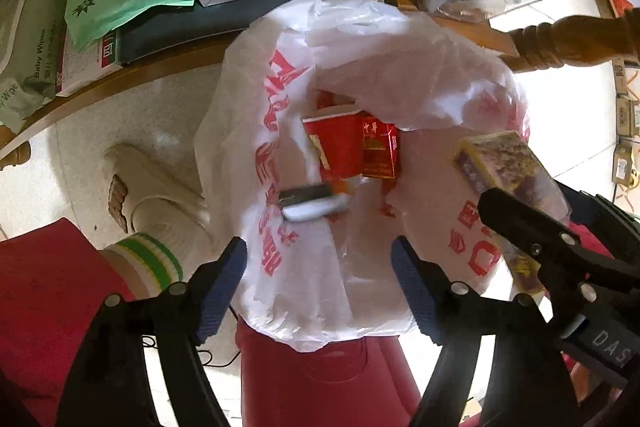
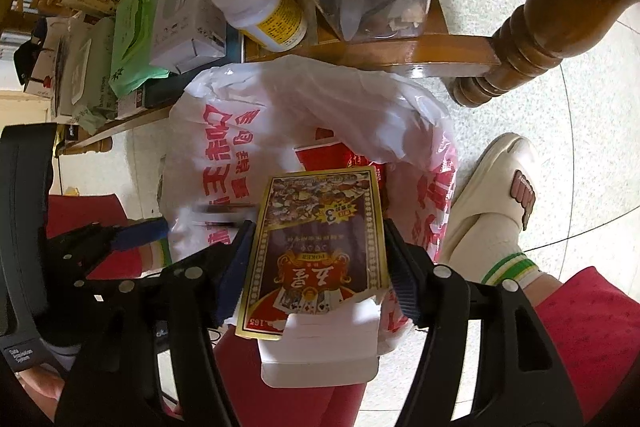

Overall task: Collect trash
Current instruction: 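Open the left tool and right tool to drop both boxes into the bag, then raise both tools back over the table toward the remaining items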

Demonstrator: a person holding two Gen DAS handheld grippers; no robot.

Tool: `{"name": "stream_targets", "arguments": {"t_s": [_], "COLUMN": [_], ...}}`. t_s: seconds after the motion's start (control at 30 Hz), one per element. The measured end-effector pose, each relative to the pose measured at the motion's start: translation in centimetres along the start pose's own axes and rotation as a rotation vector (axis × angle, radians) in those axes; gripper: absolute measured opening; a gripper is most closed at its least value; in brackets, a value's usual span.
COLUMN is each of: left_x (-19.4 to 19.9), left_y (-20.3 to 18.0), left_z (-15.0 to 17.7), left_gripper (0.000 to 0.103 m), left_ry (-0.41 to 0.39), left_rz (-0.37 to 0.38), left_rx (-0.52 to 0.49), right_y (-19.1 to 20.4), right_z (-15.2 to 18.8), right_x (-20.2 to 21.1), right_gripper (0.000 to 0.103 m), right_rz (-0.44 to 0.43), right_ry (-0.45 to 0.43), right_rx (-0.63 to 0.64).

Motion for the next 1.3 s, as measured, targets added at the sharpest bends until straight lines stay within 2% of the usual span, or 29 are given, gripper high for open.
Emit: {"name": "stream_targets", "arguments": {"t_s": [0.1, 0.4, 0.83, 1.03, 1.1, 1.2, 1.3], "left_x": [0.3, 0.7, 2.2, 5.5, 7.0, 9.2, 12.0], "left_y": [-0.1, -0.4, -0.8, -1.4, -1.7, -2.6, -3.3], "left_z": [0.0, 0.1, 0.8, 2.9, 4.0, 6.1, 8.2], "left_gripper": [0.073, 0.074, 0.074, 0.078, 0.080, 0.083, 0.084], "left_ry": [-0.008, -0.014, -0.049, -0.115, -0.148, -0.194, -0.233], "left_rz": [-0.004, -0.011, -0.030, -0.107, -0.184, -0.269, -0.289], "left_rx": [-0.004, -0.018, -0.033, -0.102, -0.137, -0.211, -0.257], "right_y": [-0.1, 0.0, 0.9, 0.9, 0.8, 0.6, 0.7], "right_z": [-0.1, -0.1, 0.9, 2.5, 3.4, 4.9, 6.3], "right_x": [0.1, 0.2, 1.8, 4.9, 6.4, 8.5, 11.5], "right_gripper": [0.073, 0.073, 0.073, 0.076, 0.083, 0.084, 0.084], "right_rz": [0.002, 0.005, 0.016, 0.007, -0.003, -0.019, -0.037], "right_ry": [-0.008, -0.009, -0.060, -0.116, -0.148, -0.183, -0.224], "right_rx": [-0.005, 0.000, 0.025, 0.029, 0.025, 0.028, 0.046]}}
Point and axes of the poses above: each gripper's, at about its wrist camera, not at the fingertips, and x roughly against the way its jaws point, y to its left, z to its underside, the point moved 5 cm from there along -x, roughly the way its jaws point, and after that the axes turned 12 degrees about -x, right-handed, at the moved point
